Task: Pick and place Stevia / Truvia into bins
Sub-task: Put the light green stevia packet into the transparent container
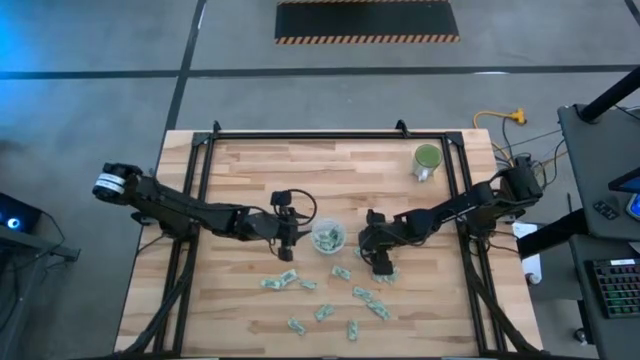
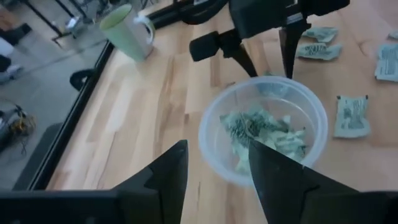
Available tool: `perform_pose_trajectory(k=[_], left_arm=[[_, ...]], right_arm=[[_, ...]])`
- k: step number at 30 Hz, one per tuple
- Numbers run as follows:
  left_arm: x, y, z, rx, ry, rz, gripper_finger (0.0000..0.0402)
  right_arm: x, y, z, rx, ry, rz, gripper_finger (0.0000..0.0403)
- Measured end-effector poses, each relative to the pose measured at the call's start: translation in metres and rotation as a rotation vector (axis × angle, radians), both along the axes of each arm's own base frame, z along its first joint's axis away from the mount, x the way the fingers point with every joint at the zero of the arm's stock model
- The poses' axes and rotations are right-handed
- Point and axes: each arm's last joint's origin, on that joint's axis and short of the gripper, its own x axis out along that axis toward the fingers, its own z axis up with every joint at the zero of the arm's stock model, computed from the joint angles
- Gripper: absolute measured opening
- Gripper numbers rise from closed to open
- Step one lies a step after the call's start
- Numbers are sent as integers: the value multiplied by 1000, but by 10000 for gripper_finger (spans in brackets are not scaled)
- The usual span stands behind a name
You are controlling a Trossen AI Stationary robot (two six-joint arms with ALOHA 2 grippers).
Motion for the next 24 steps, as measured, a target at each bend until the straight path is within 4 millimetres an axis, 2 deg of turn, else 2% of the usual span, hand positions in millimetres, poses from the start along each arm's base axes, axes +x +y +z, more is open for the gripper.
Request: perform_pose_trajectory(k=[5, 8, 16, 24], left_arm=[[-13, 3, 7, -44, 27, 27, 154], [-19, 4, 11, -51, 18, 30, 154], [-28, 6, 7, -73, 96, 56, 154], [-45, 9, -12, -182, 310, 176, 154]], right_arm=[[1, -2, -3, -12, 13, 16, 147], [-1, -3, 2, -12, -2, 22, 112], [-8, -4, 22, -17, -45, 33, 19], [-13, -7, 44, -48, -119, 8, 9]])
